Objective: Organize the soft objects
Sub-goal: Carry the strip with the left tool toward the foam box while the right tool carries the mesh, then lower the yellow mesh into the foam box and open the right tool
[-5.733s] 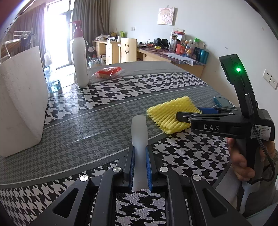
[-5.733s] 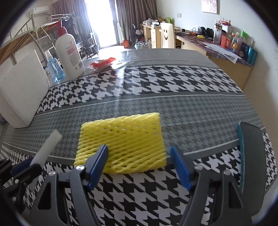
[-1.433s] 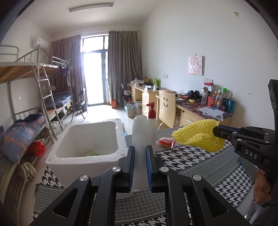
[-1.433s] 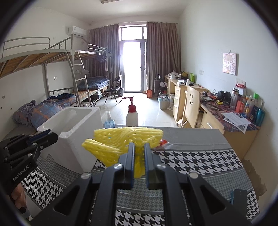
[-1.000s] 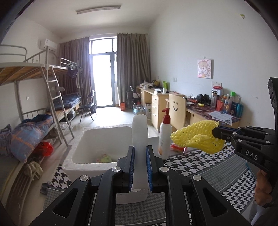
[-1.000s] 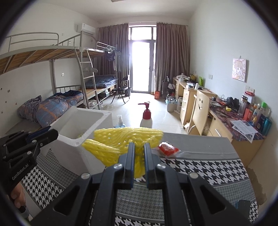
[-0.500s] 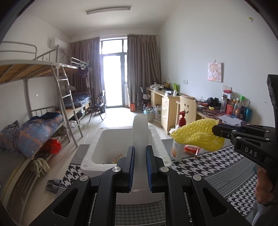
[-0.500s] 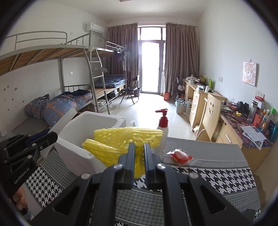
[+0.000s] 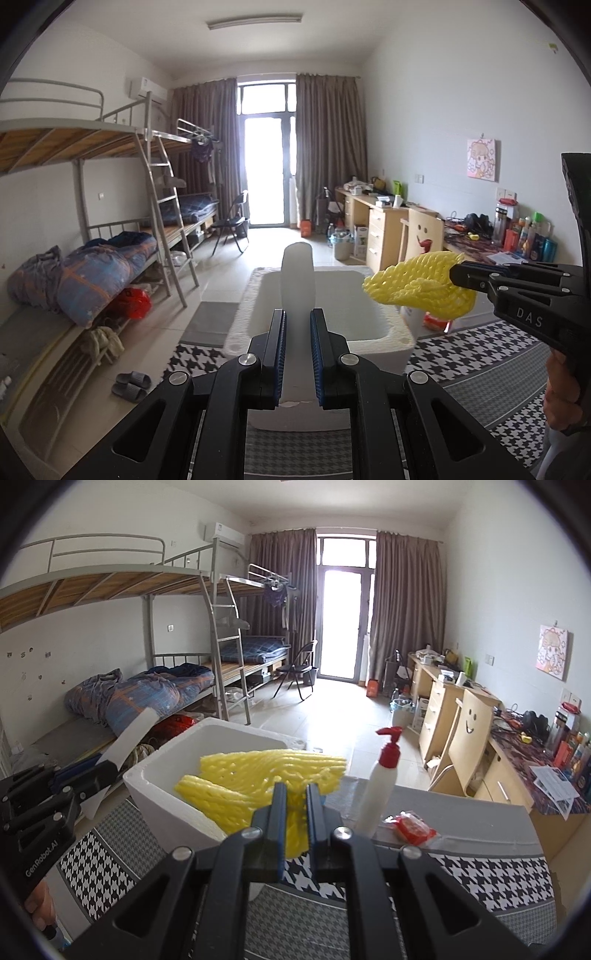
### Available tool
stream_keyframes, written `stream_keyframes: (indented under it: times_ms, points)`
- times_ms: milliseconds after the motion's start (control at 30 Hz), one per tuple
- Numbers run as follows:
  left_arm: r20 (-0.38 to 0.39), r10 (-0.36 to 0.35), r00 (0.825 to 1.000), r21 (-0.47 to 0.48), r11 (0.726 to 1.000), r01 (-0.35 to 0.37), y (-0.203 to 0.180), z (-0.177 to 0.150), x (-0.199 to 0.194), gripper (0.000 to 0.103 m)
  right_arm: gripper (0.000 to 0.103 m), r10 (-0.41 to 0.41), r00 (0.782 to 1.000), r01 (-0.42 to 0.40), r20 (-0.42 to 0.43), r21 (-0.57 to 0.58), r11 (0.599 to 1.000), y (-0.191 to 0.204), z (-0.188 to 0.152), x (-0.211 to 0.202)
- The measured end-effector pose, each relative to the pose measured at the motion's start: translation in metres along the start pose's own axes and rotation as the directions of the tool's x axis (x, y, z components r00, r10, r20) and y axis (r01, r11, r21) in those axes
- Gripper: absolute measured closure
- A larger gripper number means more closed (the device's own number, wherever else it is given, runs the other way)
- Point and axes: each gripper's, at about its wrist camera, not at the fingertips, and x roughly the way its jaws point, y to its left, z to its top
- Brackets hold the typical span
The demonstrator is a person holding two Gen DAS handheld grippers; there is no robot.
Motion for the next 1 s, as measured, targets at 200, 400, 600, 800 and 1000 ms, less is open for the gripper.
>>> stream_keyframes:
  times_ms: [200,400,600,800,1000]
  points:
    - [-0.003,0.034,0.999,-0.015,0.999,-0.034,0.013,-0.002,-0.001,0.089,0.091,0.025,1.0,-0.026,-0.011,-0.01,1.0,0.009,0.007,0.011]
    - [-0.005,0.058,0.998,-0.028,0.998,-0.058,0.023,-0.005,-0.003,0.089,0.091,0.06,0.998,-0.061,-0.036,-0.006,0.998,0.017,0.01,0.025]
    - [-0.004,0.073,0.997,-0.035,0.997,-0.073,0.033,-0.006,-0.005,0.089,0.091,0.07,0.997,-0.071,-0.042,-0.014,0.997,0.023,0.012,0.034]
    - [-0.004,0.088,0.996,-0.043,0.995,-0.088,0.037,-0.009,-0.008,0.089,0.091,0.077,0.996,-0.077,-0.051,-0.016,0.997,0.029,0.017,0.044]
    - [-0.004,0.096,0.995,-0.048,0.994,-0.096,0.039,-0.01,-0.008,0.089,0.091,0.102,0.993,-0.102,-0.064,0.0,0.995,0.031,0.019,0.056]
